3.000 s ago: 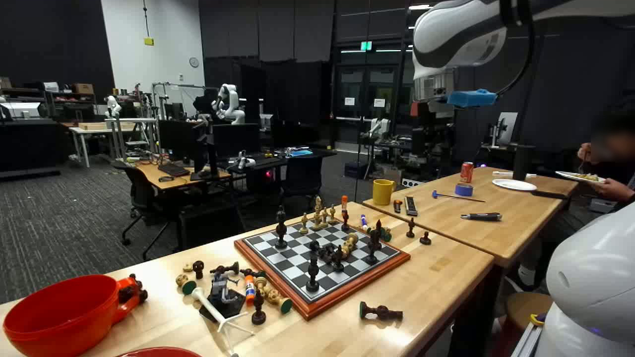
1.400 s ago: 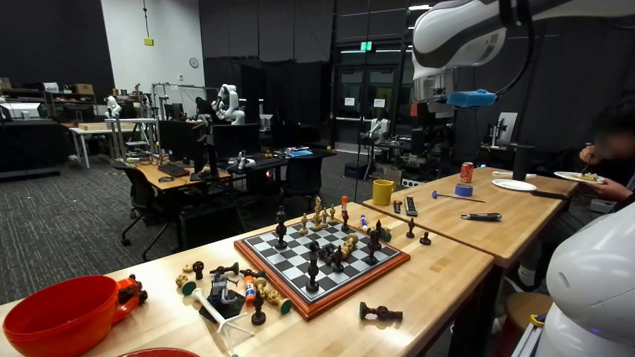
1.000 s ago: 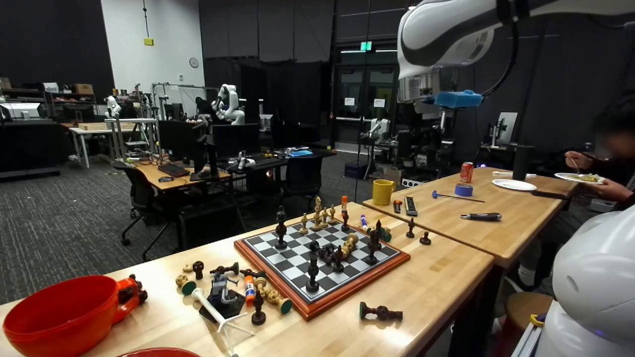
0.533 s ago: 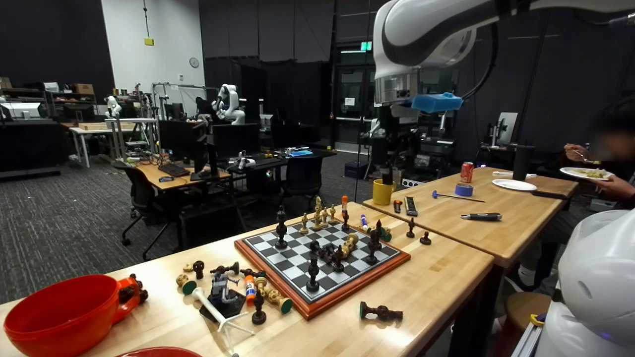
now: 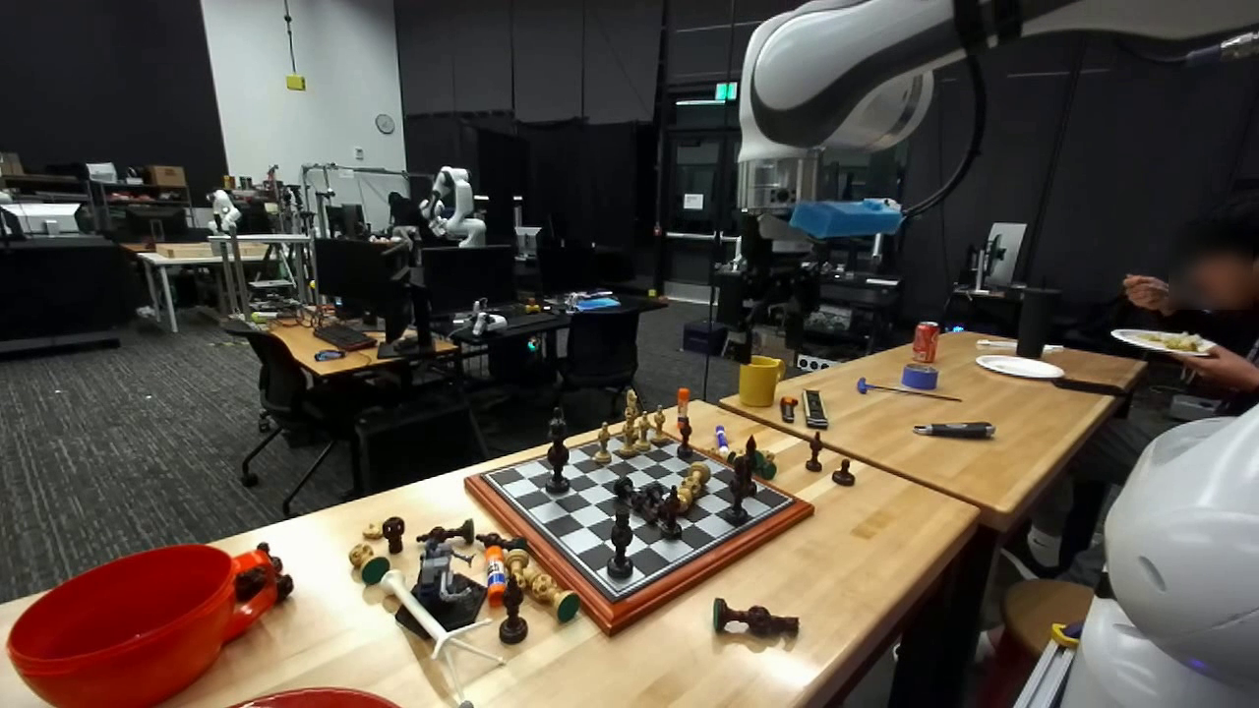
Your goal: Pick up the white king chess piece and put it on the table, pick up the white king chess piece and put it on the chess board a box in front and two to the right of the black king chess piece
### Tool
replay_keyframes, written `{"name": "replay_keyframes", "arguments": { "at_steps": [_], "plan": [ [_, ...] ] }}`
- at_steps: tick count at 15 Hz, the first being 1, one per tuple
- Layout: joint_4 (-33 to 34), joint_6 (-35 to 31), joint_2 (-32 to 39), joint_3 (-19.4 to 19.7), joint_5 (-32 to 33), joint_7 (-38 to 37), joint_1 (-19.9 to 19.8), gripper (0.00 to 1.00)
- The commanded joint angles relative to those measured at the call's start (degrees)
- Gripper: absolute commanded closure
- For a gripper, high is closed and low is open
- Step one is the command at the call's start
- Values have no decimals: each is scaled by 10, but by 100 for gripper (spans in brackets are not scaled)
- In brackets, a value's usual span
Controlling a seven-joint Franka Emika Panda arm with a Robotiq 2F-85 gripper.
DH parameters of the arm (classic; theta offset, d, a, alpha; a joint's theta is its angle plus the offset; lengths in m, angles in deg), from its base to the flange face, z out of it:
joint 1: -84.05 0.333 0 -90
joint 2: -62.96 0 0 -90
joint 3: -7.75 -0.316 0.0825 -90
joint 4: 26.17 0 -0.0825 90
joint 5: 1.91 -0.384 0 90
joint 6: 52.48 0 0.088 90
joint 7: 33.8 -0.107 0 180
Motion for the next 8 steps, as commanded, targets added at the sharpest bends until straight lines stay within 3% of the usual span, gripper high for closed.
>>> {"name": "replay_keyframes", "arguments": {
  "at_steps": [1,8],
  "plan": [
    [19,-16,37,8,-8,-33,-22,0],
    [60,-29,120,51,-30,-90,-71,0]
  ]
}}
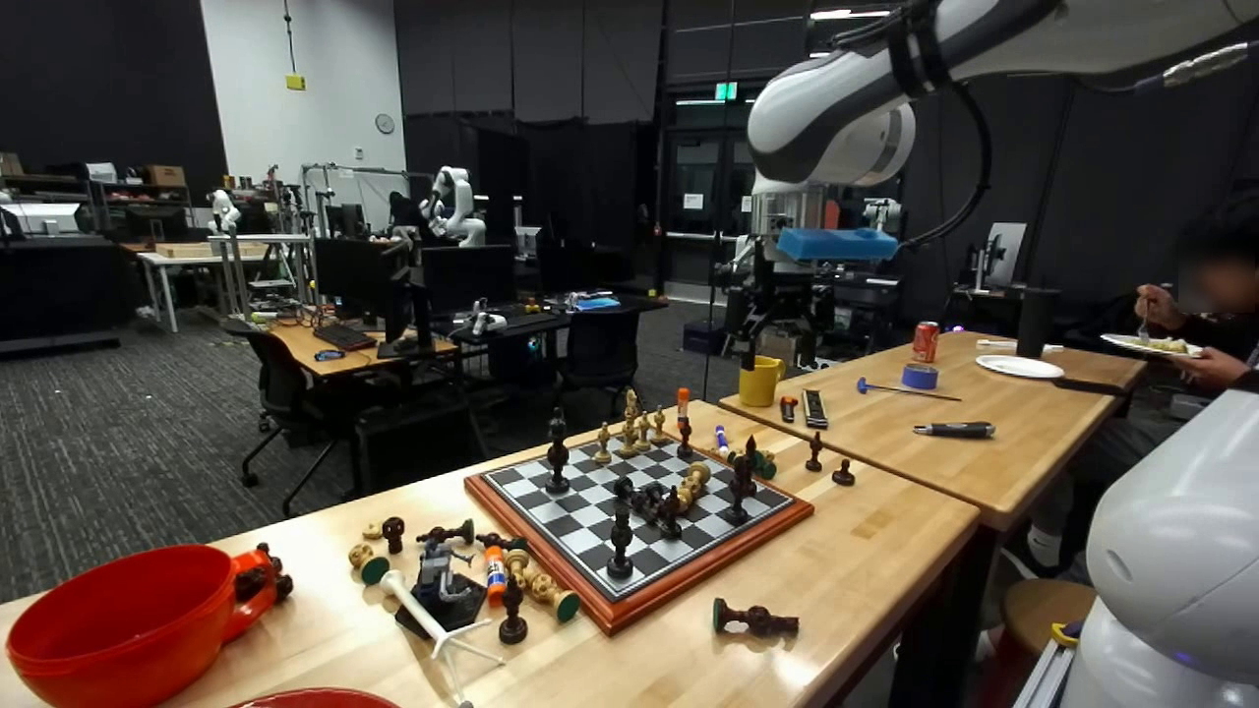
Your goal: Pick up the white king chess piece and put it on the table, pick up the white king chess piece and put it on the chess board a box in front and two to the right of the black king chess piece
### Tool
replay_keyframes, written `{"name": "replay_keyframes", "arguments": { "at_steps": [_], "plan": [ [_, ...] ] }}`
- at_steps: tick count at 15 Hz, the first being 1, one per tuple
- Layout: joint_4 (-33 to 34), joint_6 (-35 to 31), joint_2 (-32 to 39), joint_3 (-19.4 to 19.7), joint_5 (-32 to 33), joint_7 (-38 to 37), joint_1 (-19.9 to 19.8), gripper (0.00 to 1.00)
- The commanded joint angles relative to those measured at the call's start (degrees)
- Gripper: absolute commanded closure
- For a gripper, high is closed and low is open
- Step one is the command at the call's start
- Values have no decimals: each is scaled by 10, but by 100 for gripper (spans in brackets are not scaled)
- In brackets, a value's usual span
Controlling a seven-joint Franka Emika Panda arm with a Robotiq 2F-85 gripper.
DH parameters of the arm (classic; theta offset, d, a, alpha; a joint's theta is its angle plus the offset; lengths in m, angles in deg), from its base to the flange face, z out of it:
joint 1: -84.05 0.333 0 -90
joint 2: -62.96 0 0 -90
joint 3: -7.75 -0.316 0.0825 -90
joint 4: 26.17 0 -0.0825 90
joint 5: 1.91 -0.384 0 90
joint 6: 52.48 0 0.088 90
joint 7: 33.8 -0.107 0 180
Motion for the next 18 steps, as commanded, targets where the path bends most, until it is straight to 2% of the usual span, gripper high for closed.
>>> {"name": "replay_keyframes", "arguments": {
  "at_steps": [1,3,11,18],
  "plan": [
    [38,4,48,17,-22,-24,-20,0],
    [23,1,37,16,-13,-8,-19,0],
    [36,1,54,21,-19,-9,-20,0],
    [80,18,93,21,-35,-17,-16,0]
  ]
}}
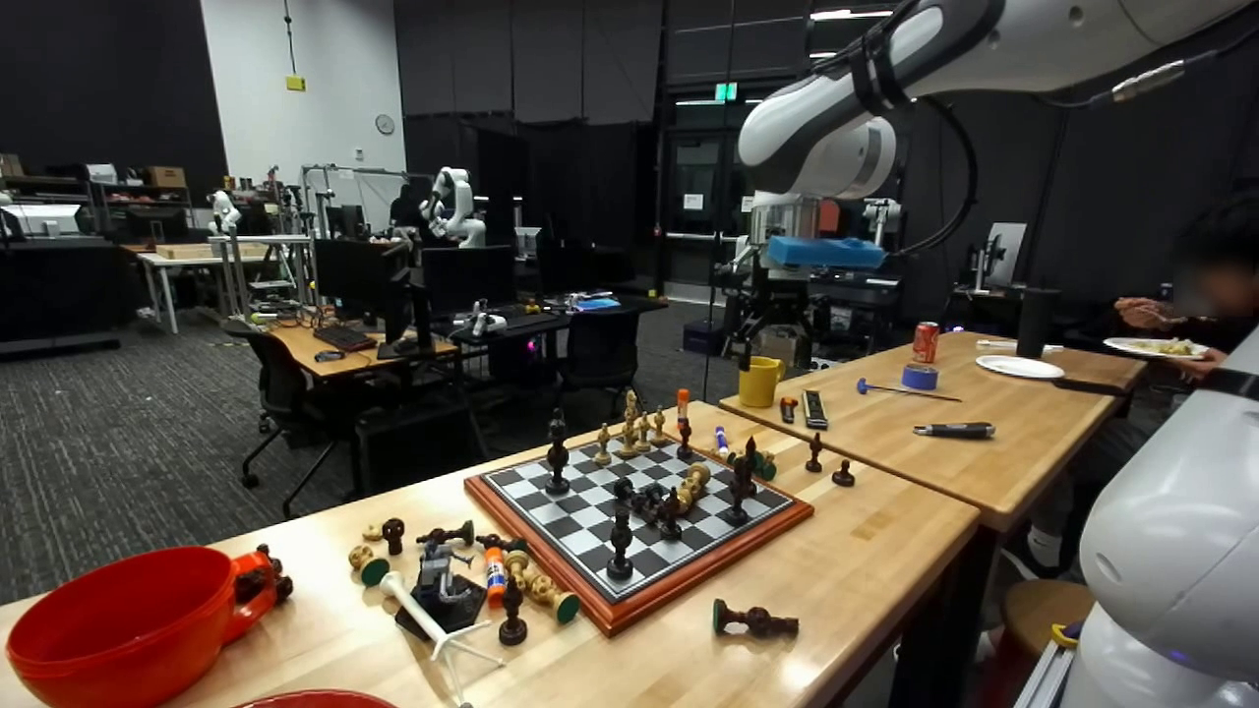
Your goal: Pick up the white king chess piece and put it on the table, pick up the white king chess piece and put it on the chess board a box in front and two to the right of the black king chess piece
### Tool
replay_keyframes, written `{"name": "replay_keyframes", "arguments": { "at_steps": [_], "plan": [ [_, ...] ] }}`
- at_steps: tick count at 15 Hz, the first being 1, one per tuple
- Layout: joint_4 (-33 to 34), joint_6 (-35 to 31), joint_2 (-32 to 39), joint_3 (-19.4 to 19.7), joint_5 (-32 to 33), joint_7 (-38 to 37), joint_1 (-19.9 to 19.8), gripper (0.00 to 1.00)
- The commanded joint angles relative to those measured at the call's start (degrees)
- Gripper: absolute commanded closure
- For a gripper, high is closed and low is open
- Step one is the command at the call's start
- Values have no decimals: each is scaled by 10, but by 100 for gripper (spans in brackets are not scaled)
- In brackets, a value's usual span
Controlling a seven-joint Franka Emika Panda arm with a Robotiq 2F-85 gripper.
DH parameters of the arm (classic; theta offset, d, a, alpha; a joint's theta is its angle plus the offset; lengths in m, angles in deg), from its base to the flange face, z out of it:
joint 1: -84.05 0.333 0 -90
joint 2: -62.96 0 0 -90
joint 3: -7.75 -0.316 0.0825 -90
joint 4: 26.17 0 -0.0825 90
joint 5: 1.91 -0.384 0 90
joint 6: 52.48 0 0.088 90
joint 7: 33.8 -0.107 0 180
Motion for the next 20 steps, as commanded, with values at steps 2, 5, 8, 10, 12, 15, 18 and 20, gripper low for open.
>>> {"name": "replay_keyframes", "arguments": {
  "at_steps": [2,5,8,10,12,15,18,20],
  "plan": [
    [43,21,39,-5,-14,-10,3,0],
    [56,22,55,-9,-17,-5,11,0],
    [70,25,69,-13,-25,-2,17,0],
    [76,26,75,-15,-30,-1,22,0],
    [80,29,78,-17,-33,1,26,0],
    [78,42,76,-22,-32,3,31,0],
    [69,58,71,-28,-30,-4,37,0],
    [64,70,67,-32,-33,-6,40,0]
  ]
}}
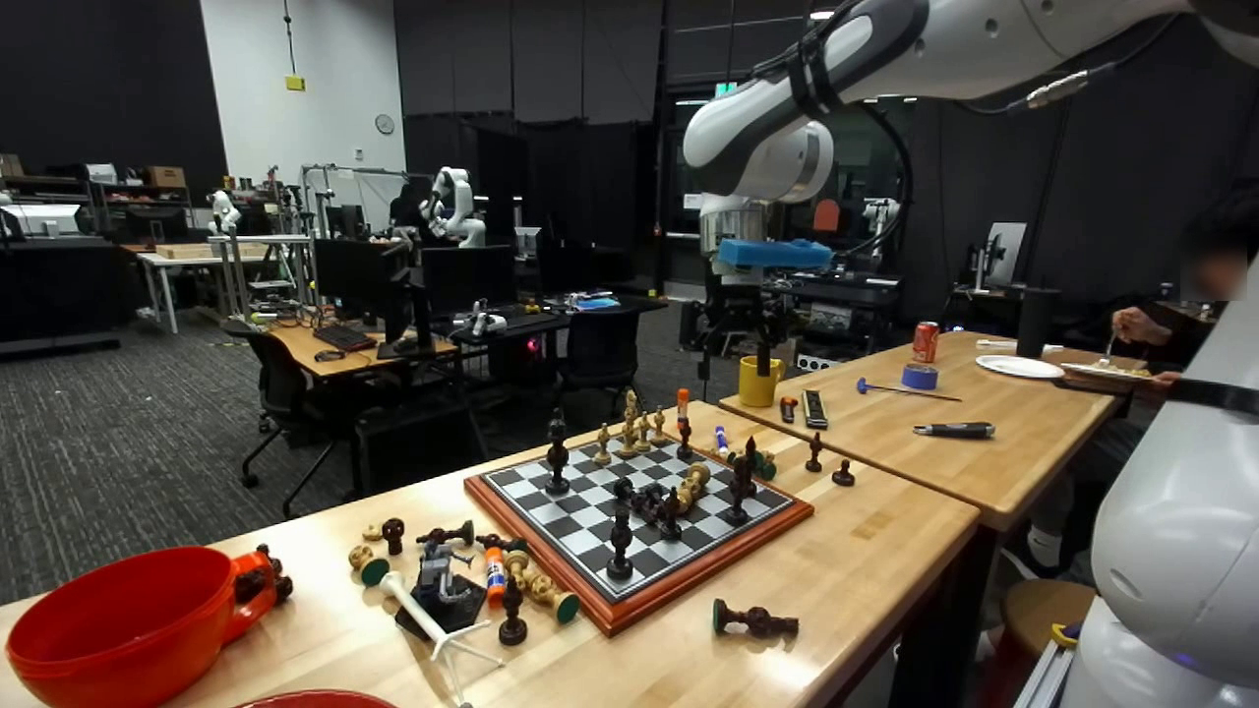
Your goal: Pick up the white king chess piece and put it on the table, pick up the white king chess piece and put it on the chess board a box in front and two to the right of the black king chess piece
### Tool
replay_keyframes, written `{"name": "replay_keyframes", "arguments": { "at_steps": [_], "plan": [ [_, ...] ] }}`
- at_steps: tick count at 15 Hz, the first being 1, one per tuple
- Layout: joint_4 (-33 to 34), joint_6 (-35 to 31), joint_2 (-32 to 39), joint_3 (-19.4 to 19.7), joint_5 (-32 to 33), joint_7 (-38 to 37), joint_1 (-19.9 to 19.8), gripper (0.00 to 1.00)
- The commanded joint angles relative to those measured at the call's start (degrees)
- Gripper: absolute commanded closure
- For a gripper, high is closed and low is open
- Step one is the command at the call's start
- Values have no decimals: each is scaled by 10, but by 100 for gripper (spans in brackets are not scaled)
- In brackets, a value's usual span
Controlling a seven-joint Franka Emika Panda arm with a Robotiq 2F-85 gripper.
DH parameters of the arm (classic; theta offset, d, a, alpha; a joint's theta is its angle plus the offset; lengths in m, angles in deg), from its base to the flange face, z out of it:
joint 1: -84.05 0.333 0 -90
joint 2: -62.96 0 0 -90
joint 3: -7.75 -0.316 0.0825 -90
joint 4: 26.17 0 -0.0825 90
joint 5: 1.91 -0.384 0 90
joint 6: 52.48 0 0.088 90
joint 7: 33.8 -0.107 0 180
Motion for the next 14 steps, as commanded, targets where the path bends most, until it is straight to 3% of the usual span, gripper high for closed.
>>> {"name": "replay_keyframes", "arguments": {
  "at_steps": [1,5,14],
  "plan": [
    [-8,26,-11,-8,-13,-10,6,0],
    [-24,26,-10,-14,-36,-24,12,0],
    [-58,-41,11,-21,-69,-48,15,0]
  ]
}}
